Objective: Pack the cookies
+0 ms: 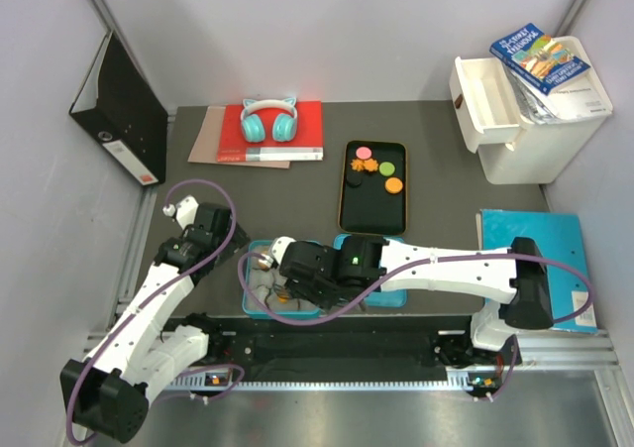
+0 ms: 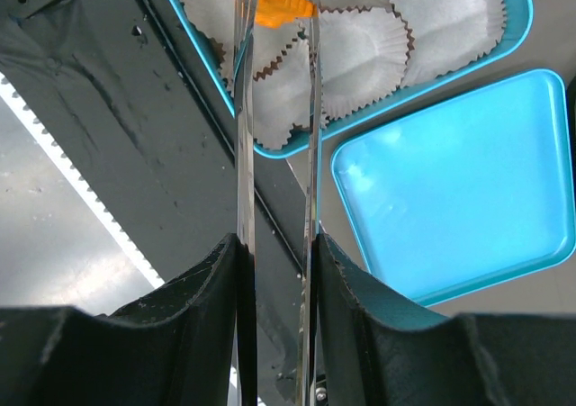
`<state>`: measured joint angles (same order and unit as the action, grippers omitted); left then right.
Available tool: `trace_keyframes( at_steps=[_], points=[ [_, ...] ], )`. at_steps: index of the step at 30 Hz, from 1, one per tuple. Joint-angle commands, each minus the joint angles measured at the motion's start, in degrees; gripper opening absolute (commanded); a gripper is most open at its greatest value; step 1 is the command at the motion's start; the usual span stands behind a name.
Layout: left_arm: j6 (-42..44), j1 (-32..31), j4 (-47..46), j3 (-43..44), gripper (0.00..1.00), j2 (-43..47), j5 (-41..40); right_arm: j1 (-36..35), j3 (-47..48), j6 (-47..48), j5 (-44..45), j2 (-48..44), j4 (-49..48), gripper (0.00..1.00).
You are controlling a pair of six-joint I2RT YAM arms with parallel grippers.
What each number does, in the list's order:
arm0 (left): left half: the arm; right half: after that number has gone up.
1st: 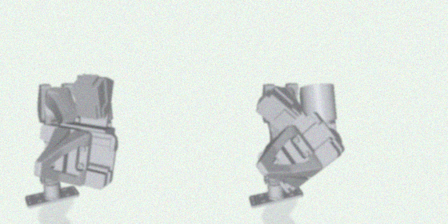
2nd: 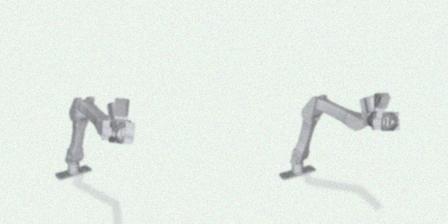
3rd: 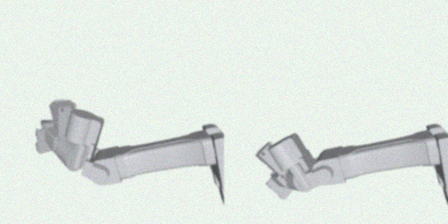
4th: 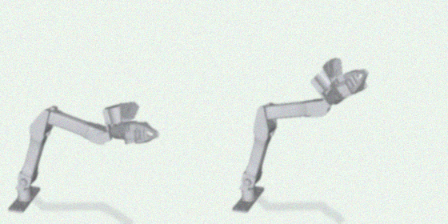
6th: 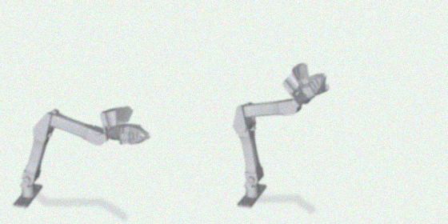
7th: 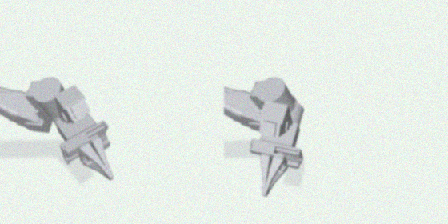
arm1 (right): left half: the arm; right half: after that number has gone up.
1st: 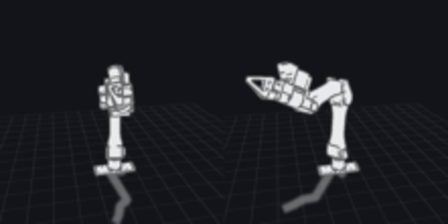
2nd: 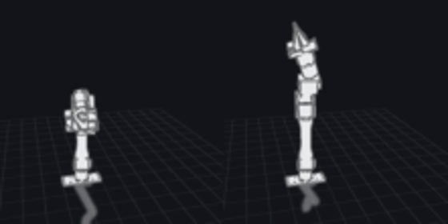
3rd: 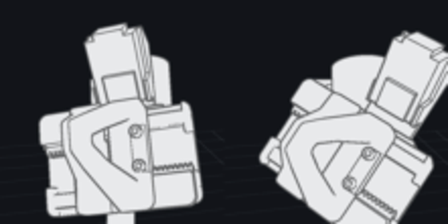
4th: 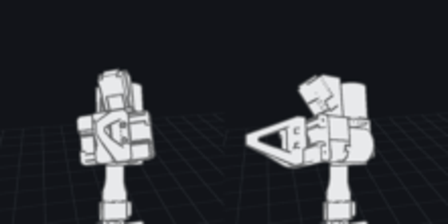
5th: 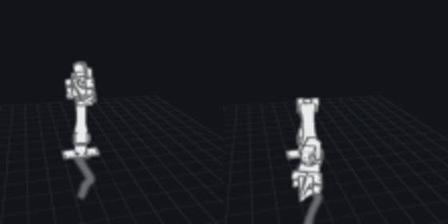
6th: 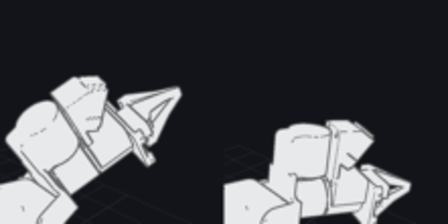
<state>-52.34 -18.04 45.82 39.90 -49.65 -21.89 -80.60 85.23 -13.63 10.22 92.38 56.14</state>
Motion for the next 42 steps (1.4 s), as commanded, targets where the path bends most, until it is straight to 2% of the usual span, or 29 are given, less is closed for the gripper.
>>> trace_keyframes(
  at_steps=[1, 12, 30, 42],
  points=[
    [0.5, 0.2, -2.2, -0.6, 0.98, 0.3, -0.3, -0.8, 1.0, 1.0, 1.6, 0.7, -3.7, 0.35],
    [0.4, 0.2, -2.3, -0.6, 0.98, 0.2, -0.5, -0.4, 2.5, 1.2, 5.0, 2.3, -4.8, 0.36],
    [0.5, 0.2, -2.5, -0.6, 0.98, 0.0, -0.4, 0.4, 5.1, 1.3, 4.9, 1.2, -4.9, 0.35],
    [0.4, 0.2, -2.4, -0.7, 0.98, 0.3, -0.4, 1.1, 3.0, 1.3, 4.9, 1.9, -5.8, 0.35]
  ],
)
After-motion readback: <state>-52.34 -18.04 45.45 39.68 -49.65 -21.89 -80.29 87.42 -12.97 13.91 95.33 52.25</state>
